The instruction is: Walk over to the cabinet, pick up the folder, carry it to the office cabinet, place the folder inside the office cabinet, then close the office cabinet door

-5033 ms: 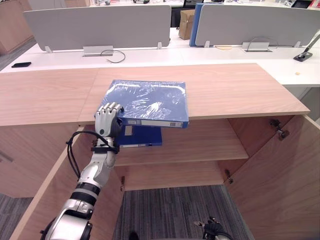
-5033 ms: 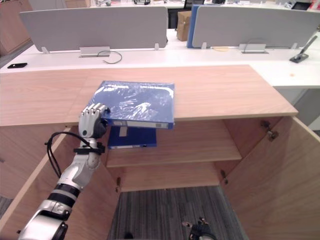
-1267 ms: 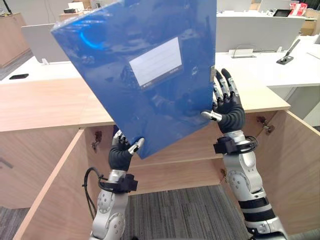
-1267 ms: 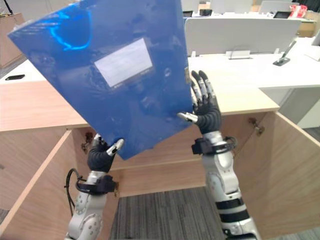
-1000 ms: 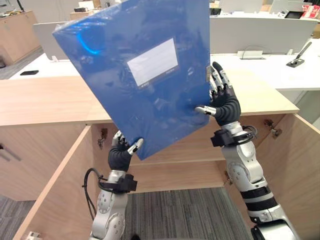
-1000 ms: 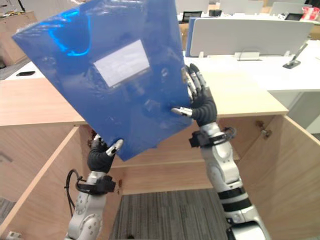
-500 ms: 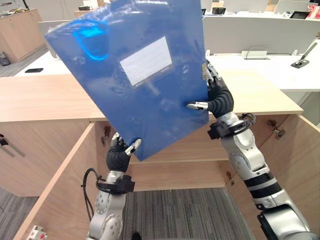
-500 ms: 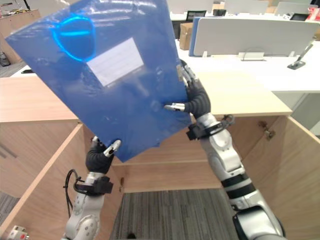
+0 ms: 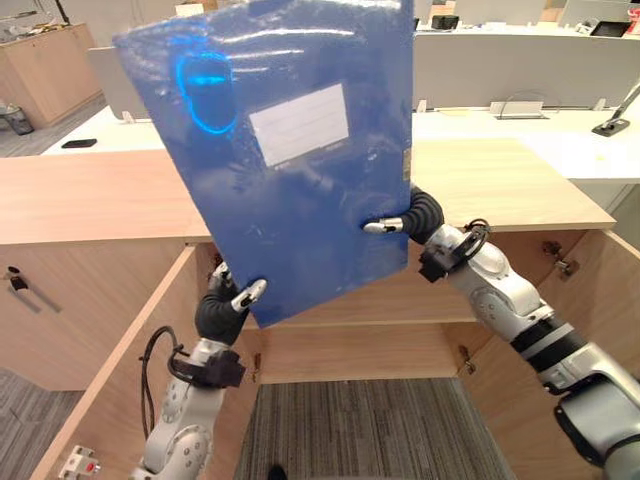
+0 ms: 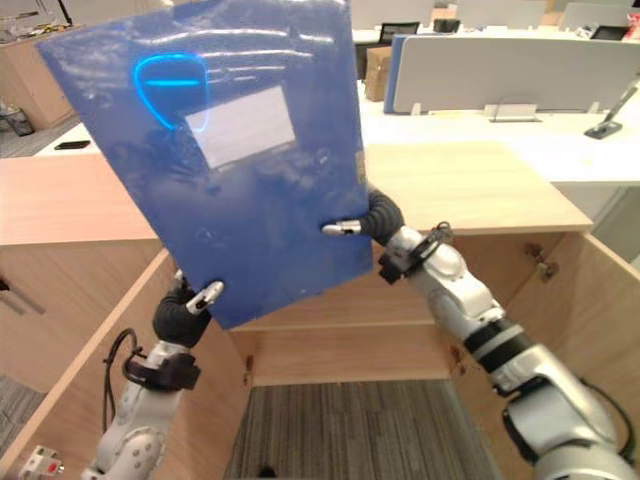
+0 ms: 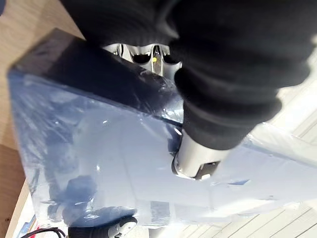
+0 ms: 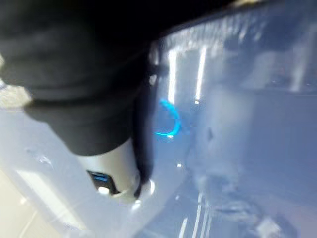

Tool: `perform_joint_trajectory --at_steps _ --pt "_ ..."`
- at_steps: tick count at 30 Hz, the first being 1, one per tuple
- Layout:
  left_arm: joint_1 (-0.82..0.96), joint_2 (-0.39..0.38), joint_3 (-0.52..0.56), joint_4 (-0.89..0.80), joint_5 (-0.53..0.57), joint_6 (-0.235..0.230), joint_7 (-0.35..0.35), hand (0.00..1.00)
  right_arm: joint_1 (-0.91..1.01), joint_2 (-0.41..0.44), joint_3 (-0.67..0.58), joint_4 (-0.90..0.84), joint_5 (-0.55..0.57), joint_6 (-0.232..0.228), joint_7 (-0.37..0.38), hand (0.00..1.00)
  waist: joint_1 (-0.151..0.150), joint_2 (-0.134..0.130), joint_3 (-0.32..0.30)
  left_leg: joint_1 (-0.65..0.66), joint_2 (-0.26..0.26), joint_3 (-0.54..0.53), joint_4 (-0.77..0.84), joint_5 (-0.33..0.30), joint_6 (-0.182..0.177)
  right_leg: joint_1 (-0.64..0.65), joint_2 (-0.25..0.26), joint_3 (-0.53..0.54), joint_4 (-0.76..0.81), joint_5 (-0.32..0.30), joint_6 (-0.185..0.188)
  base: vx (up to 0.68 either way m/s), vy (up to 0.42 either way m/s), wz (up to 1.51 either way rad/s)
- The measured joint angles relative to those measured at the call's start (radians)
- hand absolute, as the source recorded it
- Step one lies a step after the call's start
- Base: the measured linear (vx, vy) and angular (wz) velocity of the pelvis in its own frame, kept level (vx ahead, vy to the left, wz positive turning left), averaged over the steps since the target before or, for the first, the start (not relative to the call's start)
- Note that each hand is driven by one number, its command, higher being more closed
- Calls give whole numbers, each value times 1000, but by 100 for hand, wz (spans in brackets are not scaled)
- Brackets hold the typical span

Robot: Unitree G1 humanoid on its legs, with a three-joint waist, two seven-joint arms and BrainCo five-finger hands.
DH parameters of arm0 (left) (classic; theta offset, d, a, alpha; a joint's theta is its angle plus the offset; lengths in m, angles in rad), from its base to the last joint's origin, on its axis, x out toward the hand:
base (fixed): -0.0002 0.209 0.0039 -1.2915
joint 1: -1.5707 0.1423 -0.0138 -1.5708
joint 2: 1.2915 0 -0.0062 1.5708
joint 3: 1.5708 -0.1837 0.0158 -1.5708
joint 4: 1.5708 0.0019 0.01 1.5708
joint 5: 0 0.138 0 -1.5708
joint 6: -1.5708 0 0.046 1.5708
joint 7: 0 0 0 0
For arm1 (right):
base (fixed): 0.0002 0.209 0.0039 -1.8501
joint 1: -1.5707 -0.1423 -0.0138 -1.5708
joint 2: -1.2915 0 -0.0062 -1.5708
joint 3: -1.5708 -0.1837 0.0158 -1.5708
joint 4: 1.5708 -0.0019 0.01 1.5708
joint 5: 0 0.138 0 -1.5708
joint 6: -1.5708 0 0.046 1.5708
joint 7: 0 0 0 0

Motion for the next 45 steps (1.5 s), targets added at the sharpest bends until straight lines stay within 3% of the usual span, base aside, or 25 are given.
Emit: perform_joint_trajectory --at_steps 4,8,9,17,20,22,26,28,30,33,35,40,45 --pt "-43 84 -32 0 2 -10 0 100 -23 -109 104 -7 97 15 43 100 8 -3 2 -1 0 -1 2 0 0 0 0 0 -1 0 0 0 0 0" --pt "-67 87 -77 -1 0 -15 0 100 -51 -187 149 -15 124 15 54 100 10 -4 2 -2 0 -1 3 0 -1 -1 0 -1 -2 0 0 0 0 0" --pt "-68 88 -82 -1 -1 -16 0 0 -57 -199 158 -19 124 15 54 100 10 -4 2 -2 0 -1 3 0 -1 -1 0 -1 -2 0 0 0 0 0" --pt "-117 148 -190 0 -6 -37 -64 0 -22 -305 155 -61 121 17 80 100 13 -11 7 -3 0 -1 3 -1 -1 -1 0 -1 -2 0 0 0 0 0" --pt "-131 189 -232 5 -28 -36 -107 0 70 -301 68 -104 110 12 89 100 8 -14 9 -3 2 0 2 -2 -2 -2 0 -1 -3 -1 0 0 0 0" --pt "-144 225 -274 64 -67 -26 -181 0 149 -270 -12 -127 65 12 87 100 -3 -17 10 -3 6 1 -2 -8 -9 -1 2 0 -5 -1 0 0 0 -2" --pt "-175 259 -387 178 -108 62 -316 0 322 -151 -197 -167 -58 20 73 100 -23 -23 14 -2 15 14 -2 -8 -9 -2 9 11 -13 2 -3 0 0 -9" --pt "-169 246 -462 287 -87 162 -377 0 422 26 -381 -239 -50 18 51 100 -49 -26 16 -1 19 29 -2 -11 -13 -11 14 28 -14 2 -3 16 -3 -21" --pt "-143 202 -466 402 -54 211 -381 0 471 156 -529 -303 -16 -6 28 100 -71 -28 17 -1 23 43 -2 -17 -15 -17 16 40 -15 2 -4 42 -3 -24" --pt "-116 147 -431 533 14 233 -369 0 546 268 -712 -351 29 -58 -7 100 -89 -38 18 -1 25 55 -2 -21 -18 -25 18 55 -15 3 -5 43 2 -16" --pt "-104 67 -343 653 101 236 -332 0 617 352 -806 -362 38 -86 -40 100 -107 -44 21 -1 27 59 -2 -23 -20 -30 20 62 -14 3 -5 26 4 -8" --pt "-108 -129 -124 992 282 237 -227 0 794 547 -833 -363 38 -91 -81 100 -137 -45 20 -1 37 71 -2 -30 -28 -40 28 80 -11 5 -8 -4 7 -10" --pt "-116 -248 145 1332 282 260 -143 0 917 717 -858 -357 46 -80 -105 100 -149 -45 19 -1 35 71 0 -54 -28 -44 29 88 -13 5 -8 11 17 -8"
